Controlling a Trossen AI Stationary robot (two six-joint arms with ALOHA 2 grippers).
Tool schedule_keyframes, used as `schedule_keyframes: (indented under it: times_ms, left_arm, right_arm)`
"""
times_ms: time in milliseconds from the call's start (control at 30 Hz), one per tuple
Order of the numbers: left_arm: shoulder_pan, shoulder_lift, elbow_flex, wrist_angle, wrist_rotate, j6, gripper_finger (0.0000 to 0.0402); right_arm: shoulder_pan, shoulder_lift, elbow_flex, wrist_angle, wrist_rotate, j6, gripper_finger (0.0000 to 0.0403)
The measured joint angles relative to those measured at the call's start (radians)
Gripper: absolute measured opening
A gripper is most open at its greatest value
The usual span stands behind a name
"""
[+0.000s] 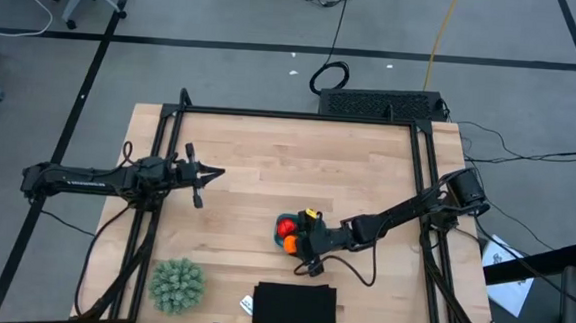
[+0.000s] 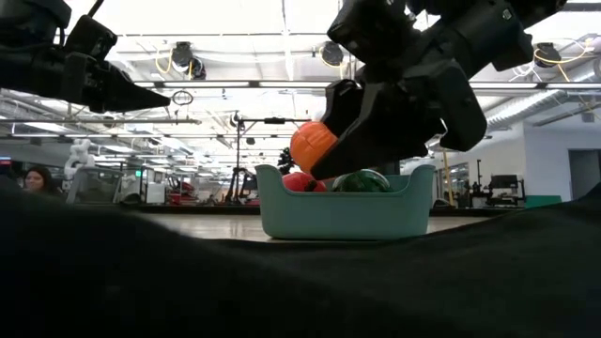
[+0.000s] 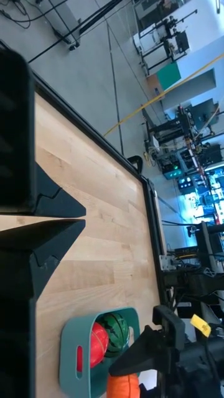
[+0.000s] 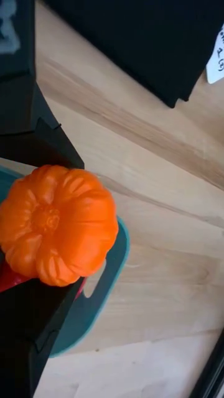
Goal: Pick and placing Produce into tupperware
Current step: Put the orange pumpkin into the blue bin
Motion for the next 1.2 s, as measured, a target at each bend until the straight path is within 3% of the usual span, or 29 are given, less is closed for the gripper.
schedule_keyframes:
  times_ms: [1200]
  left_arm:
    - [0.000,0.000,0.000,0.000,0.005,0.000,0.0021]
  right_arm:
    - [-0.029,0.000,0.000,-0.040,-0.031,0.126,0.0257]
